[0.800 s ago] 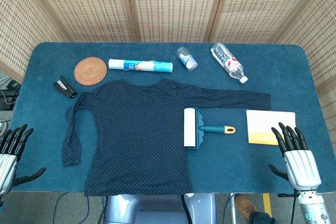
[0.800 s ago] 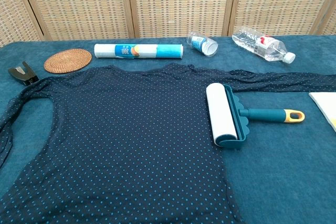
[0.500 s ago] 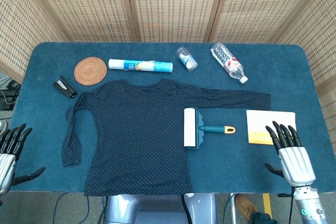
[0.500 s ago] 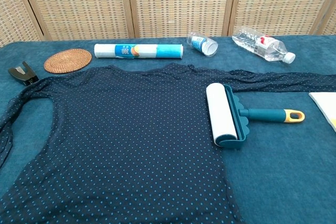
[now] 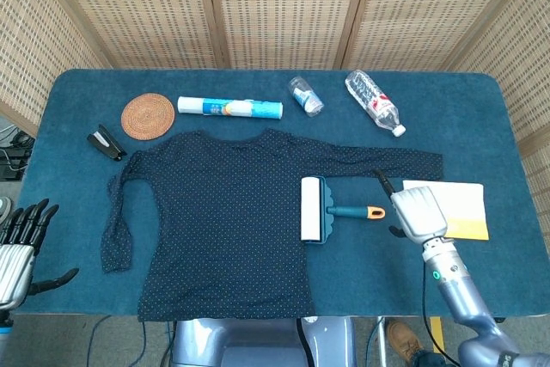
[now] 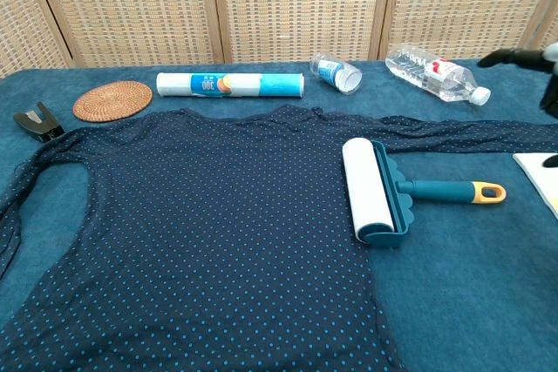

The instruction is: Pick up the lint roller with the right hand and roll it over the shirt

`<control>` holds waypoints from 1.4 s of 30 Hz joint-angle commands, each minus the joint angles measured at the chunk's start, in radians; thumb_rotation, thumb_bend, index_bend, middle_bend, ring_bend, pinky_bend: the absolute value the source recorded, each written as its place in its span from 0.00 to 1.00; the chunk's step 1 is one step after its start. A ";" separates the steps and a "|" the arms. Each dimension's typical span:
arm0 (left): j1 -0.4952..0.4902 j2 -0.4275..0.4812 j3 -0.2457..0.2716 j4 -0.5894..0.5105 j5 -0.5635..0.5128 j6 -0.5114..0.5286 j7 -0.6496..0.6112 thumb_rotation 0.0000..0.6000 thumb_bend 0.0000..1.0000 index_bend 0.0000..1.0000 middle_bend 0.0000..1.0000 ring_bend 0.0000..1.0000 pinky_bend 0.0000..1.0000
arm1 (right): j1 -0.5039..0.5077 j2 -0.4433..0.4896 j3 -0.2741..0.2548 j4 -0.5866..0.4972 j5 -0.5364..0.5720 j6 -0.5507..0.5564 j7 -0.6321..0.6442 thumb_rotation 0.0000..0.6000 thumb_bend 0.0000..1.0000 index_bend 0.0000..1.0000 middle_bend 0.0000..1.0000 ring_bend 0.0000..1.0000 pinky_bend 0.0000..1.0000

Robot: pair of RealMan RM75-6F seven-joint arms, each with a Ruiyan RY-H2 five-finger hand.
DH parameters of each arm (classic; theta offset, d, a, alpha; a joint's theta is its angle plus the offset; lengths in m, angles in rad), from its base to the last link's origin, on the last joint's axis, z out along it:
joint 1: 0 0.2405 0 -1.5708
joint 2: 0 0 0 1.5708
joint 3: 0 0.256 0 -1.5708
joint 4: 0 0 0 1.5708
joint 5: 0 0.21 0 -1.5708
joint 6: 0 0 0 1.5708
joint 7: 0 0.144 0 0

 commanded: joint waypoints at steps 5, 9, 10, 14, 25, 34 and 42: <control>-0.006 -0.005 -0.011 0.008 -0.027 -0.014 0.002 1.00 0.00 0.00 0.00 0.00 0.00 | 0.136 -0.132 0.038 0.027 0.270 -0.082 -0.141 1.00 0.10 0.37 1.00 1.00 1.00; -0.011 -0.008 -0.012 0.008 -0.032 -0.024 0.008 1.00 0.00 0.00 0.00 0.00 0.00 | 0.185 -0.184 0.037 0.082 0.377 -0.083 -0.176 1.00 0.16 0.44 1.00 1.00 1.00; -0.012 -0.008 -0.012 0.008 -0.032 -0.025 0.009 1.00 0.00 0.00 0.00 0.00 0.00 | 0.192 -0.195 0.036 0.097 0.391 -0.081 -0.179 1.00 0.18 0.45 1.00 1.00 1.00; -0.013 -0.009 -0.013 0.008 -0.038 -0.028 0.012 1.00 0.00 0.00 0.00 0.00 0.00 | 0.219 -0.232 0.025 0.149 0.438 -0.076 -0.187 1.00 0.26 0.45 1.00 1.00 1.00; -0.015 -0.009 -0.011 0.008 -0.041 -0.031 0.017 1.00 0.00 0.00 0.00 0.00 0.00 | 0.273 -0.314 -0.019 0.194 0.508 -0.042 -0.235 1.00 0.37 0.43 1.00 1.00 1.00; -0.014 -0.006 -0.012 0.010 -0.043 -0.026 0.007 1.00 0.00 0.00 0.00 0.00 0.00 | 0.298 -0.364 -0.029 0.254 0.524 -0.031 -0.229 1.00 0.37 0.43 1.00 1.00 1.00; -0.015 -0.005 -0.012 0.012 -0.046 -0.028 0.004 1.00 0.00 0.00 0.00 0.00 0.00 | 0.318 -0.392 -0.040 0.299 0.559 -0.034 -0.244 1.00 0.43 0.44 1.00 1.00 1.00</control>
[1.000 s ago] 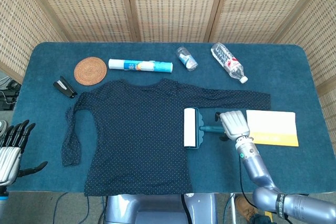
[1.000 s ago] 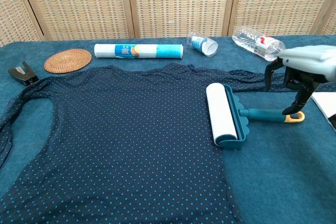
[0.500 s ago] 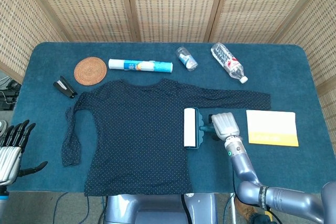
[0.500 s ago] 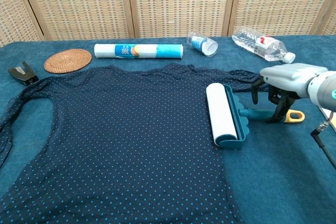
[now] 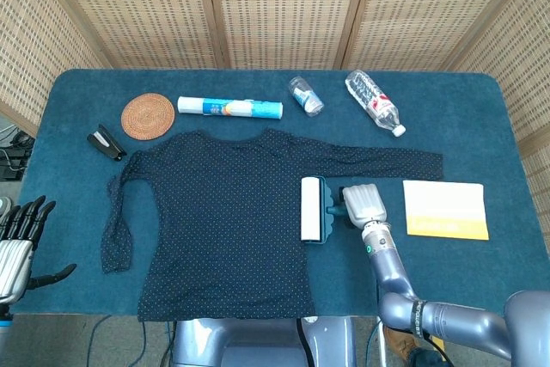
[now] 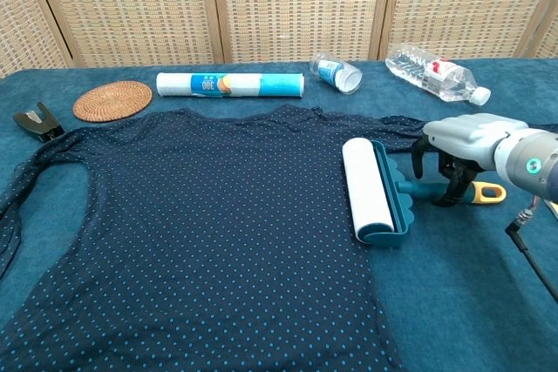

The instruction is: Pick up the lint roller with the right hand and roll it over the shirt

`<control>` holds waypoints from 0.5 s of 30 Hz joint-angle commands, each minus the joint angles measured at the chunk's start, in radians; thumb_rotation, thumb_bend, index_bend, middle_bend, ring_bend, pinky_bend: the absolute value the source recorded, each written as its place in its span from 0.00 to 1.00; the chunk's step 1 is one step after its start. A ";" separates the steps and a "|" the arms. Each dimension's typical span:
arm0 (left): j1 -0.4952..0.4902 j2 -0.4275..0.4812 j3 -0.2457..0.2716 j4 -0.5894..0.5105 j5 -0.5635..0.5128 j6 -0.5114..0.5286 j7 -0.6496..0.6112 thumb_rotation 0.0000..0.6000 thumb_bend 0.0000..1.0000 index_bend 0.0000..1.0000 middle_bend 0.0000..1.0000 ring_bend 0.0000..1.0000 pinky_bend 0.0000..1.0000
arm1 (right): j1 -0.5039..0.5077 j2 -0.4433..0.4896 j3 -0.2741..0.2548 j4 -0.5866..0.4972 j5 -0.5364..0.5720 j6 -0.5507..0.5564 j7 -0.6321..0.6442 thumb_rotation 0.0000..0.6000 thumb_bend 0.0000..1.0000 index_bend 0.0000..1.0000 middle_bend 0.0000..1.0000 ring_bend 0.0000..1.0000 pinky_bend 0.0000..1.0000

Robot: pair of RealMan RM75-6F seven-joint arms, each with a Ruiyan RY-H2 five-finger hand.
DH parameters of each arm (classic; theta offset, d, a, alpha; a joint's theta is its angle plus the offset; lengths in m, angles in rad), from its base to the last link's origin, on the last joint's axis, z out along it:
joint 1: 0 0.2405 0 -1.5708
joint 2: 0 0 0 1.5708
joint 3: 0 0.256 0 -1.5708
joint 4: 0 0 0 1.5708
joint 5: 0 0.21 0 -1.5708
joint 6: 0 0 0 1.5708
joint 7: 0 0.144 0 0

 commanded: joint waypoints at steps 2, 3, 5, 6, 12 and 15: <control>0.000 0.000 0.000 0.000 0.000 0.001 -0.001 1.00 0.00 0.00 0.00 0.00 0.00 | 0.008 -0.016 -0.006 0.021 0.008 0.000 -0.002 1.00 0.44 0.45 1.00 1.00 1.00; 0.000 0.000 0.000 0.001 -0.001 0.001 -0.001 1.00 0.00 0.00 0.00 0.00 0.00 | 0.009 -0.020 -0.007 0.025 0.009 0.000 -0.001 1.00 0.45 0.46 1.00 1.00 1.00; 0.000 0.000 0.000 0.001 -0.002 0.001 -0.001 1.00 0.00 0.00 0.00 0.00 0.00 | 0.010 -0.024 -0.010 0.030 0.009 0.000 0.000 1.00 0.46 0.48 1.00 1.00 1.00; 0.000 0.000 0.000 0.001 -0.002 0.000 -0.001 1.00 0.00 0.00 0.00 0.00 0.00 | 0.010 -0.027 -0.012 0.033 0.009 0.001 0.000 1.00 0.47 0.48 1.00 1.00 1.00; -0.002 -0.002 0.001 0.002 -0.003 -0.004 0.001 1.00 0.00 0.00 0.00 0.00 0.00 | 0.012 -0.041 -0.022 0.044 0.008 0.012 -0.005 1.00 0.50 0.51 1.00 1.00 1.00; -0.002 -0.002 0.001 0.000 -0.002 -0.003 0.003 1.00 0.00 0.00 0.00 0.00 0.00 | 0.012 -0.047 -0.026 0.051 0.012 0.009 -0.006 1.00 0.61 0.54 1.00 1.00 1.00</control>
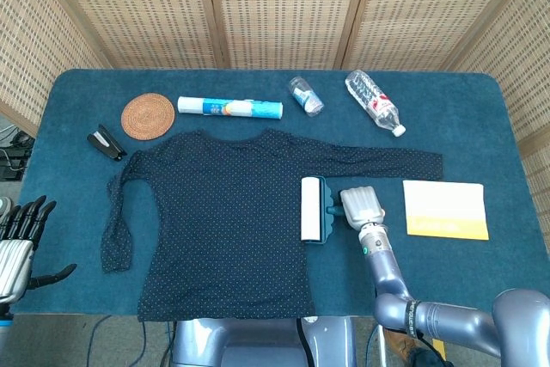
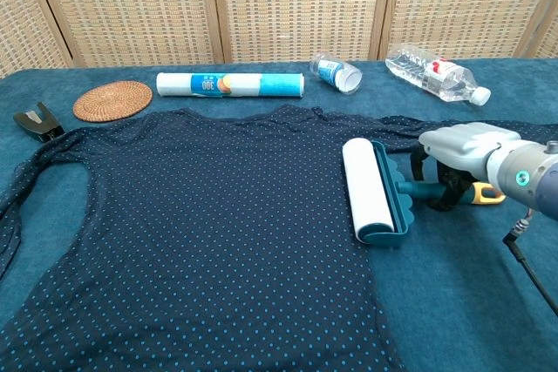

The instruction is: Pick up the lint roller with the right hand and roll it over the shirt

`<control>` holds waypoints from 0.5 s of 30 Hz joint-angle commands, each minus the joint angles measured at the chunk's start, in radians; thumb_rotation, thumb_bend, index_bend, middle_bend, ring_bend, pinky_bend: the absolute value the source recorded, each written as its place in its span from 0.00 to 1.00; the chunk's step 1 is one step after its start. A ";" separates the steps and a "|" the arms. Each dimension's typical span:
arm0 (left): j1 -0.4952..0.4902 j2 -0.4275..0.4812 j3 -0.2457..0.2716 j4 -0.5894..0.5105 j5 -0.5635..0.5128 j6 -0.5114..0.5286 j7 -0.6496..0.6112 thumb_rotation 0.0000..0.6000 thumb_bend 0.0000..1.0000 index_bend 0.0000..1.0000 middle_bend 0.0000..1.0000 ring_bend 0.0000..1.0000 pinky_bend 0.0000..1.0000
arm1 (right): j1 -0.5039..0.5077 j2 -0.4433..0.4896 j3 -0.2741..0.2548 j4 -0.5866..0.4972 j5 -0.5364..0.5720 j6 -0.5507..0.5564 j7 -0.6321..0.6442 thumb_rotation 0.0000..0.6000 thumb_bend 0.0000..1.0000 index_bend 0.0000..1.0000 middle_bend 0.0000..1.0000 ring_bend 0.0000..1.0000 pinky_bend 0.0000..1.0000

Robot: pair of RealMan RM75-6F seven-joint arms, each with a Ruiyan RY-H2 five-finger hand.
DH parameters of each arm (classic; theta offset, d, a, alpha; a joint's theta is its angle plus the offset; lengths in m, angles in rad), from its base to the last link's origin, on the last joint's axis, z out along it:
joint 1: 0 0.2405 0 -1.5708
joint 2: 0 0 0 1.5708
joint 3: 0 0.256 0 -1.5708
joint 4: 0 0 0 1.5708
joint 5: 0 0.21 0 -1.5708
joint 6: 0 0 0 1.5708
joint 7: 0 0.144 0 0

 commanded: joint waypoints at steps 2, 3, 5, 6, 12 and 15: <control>0.000 0.000 0.000 -0.001 0.001 0.002 0.000 1.00 0.00 0.00 0.00 0.00 0.00 | 0.000 -0.007 -0.004 0.009 -0.004 -0.003 0.006 1.00 0.71 0.57 1.00 1.00 1.00; 0.001 0.000 0.000 -0.001 0.000 0.002 0.000 1.00 0.00 0.00 0.00 0.00 0.00 | -0.001 -0.008 -0.004 0.010 -0.008 -0.003 0.011 1.00 0.76 0.58 1.00 1.00 1.00; 0.001 0.001 0.000 -0.001 0.000 0.002 -0.001 1.00 0.00 0.00 0.00 0.00 0.00 | -0.002 -0.006 -0.005 0.008 -0.019 0.000 0.018 1.00 0.82 0.61 1.00 1.00 1.00; 0.000 0.001 0.001 -0.001 0.000 0.001 -0.002 1.00 0.00 0.00 0.00 0.00 0.00 | -0.002 -0.004 -0.005 0.005 -0.024 0.002 0.019 1.00 0.85 0.61 1.00 1.00 1.00; -0.002 0.001 0.002 -0.002 0.000 -0.003 -0.003 1.00 0.00 0.00 0.00 0.00 0.00 | 0.006 0.025 -0.001 -0.030 -0.046 0.009 0.009 1.00 0.86 0.63 1.00 1.00 1.00; -0.004 0.001 0.001 -0.001 -0.002 -0.008 -0.005 1.00 0.00 0.00 0.00 0.00 0.00 | 0.025 0.049 0.007 -0.052 -0.068 0.021 -0.018 1.00 0.86 0.63 1.00 1.00 1.00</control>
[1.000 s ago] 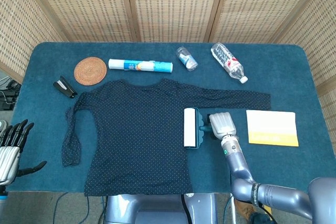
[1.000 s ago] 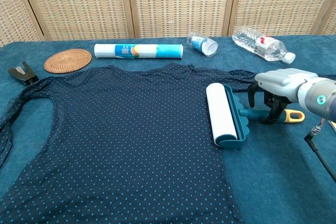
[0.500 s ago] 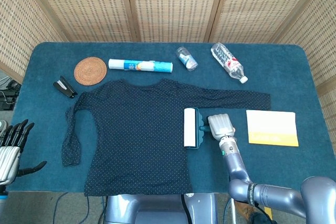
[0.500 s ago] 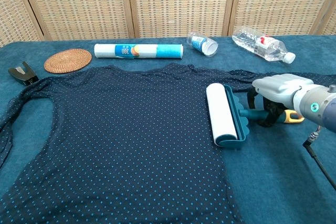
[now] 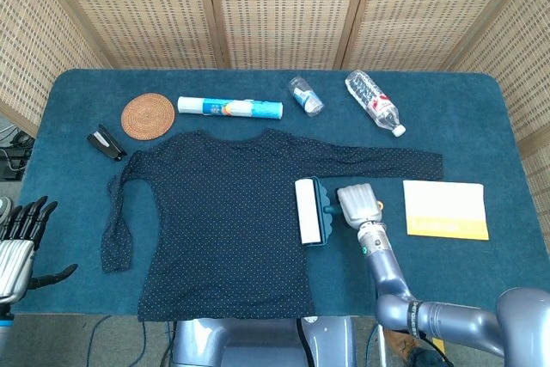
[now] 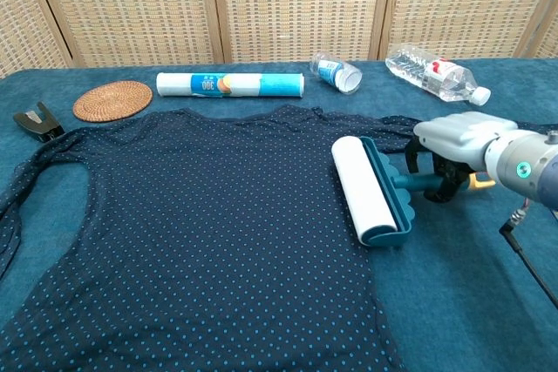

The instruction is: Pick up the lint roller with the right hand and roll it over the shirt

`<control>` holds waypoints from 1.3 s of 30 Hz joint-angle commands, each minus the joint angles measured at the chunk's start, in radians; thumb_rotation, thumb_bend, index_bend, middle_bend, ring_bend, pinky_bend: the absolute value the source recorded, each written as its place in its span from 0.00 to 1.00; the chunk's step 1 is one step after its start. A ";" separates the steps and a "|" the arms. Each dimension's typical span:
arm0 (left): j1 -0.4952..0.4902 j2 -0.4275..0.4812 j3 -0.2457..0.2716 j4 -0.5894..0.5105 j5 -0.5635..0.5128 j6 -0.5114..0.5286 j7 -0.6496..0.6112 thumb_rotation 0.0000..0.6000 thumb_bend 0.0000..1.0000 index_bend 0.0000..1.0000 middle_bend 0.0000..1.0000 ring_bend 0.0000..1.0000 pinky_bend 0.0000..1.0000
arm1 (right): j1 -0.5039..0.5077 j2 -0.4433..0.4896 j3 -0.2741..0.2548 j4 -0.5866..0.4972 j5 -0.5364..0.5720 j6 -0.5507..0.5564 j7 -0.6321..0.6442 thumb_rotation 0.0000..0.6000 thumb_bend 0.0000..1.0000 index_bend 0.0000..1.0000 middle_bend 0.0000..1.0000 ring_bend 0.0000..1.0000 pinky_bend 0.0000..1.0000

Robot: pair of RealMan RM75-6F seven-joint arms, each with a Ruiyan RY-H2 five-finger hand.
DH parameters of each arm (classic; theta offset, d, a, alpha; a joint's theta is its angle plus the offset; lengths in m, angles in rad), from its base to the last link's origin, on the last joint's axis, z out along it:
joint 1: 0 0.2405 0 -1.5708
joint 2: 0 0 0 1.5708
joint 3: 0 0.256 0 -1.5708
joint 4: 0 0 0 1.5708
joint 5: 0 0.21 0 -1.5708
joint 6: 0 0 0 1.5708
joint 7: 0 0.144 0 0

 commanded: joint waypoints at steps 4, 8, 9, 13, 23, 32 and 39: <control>-0.006 0.000 -0.002 0.000 -0.006 -0.012 -0.004 1.00 0.00 0.00 0.00 0.00 0.00 | 0.071 0.049 0.044 -0.044 -0.007 0.020 -0.105 1.00 0.86 0.64 1.00 1.00 1.00; -0.012 -0.003 -0.001 0.005 -0.012 -0.027 -0.005 1.00 0.00 0.00 0.00 0.00 0.00 | 0.144 0.063 0.064 -0.039 0.023 0.022 -0.228 1.00 0.86 0.65 1.00 1.00 1.00; -0.014 -0.004 -0.001 0.006 -0.014 -0.030 -0.004 1.00 0.00 0.00 0.00 0.00 0.00 | 0.161 0.064 0.065 -0.034 0.031 0.021 -0.258 1.00 0.86 0.65 1.00 1.00 1.00; -0.022 -0.010 -0.002 0.014 -0.024 -0.049 -0.001 1.00 0.00 0.00 0.00 0.00 0.00 | 0.238 0.053 0.069 0.003 0.073 0.015 -0.386 1.00 0.86 0.65 1.00 1.00 1.00; -0.036 -0.014 -0.011 0.027 -0.059 -0.084 -0.014 1.00 0.00 0.00 0.00 0.00 0.00 | 0.368 -0.059 0.011 0.183 0.106 -0.007 -0.597 1.00 0.86 0.65 1.00 1.00 1.00; -0.043 -0.017 -0.014 0.041 -0.081 -0.104 -0.022 1.00 0.00 0.00 0.00 0.00 0.00 | 0.431 -0.168 -0.048 0.291 0.092 -0.026 -0.724 1.00 0.86 0.67 1.00 1.00 1.00; -0.043 -0.018 -0.012 0.042 -0.078 -0.100 -0.026 1.00 0.00 0.00 0.00 0.00 0.00 | 0.443 -0.186 -0.057 0.251 0.111 0.014 -0.794 1.00 0.86 0.68 1.00 1.00 1.00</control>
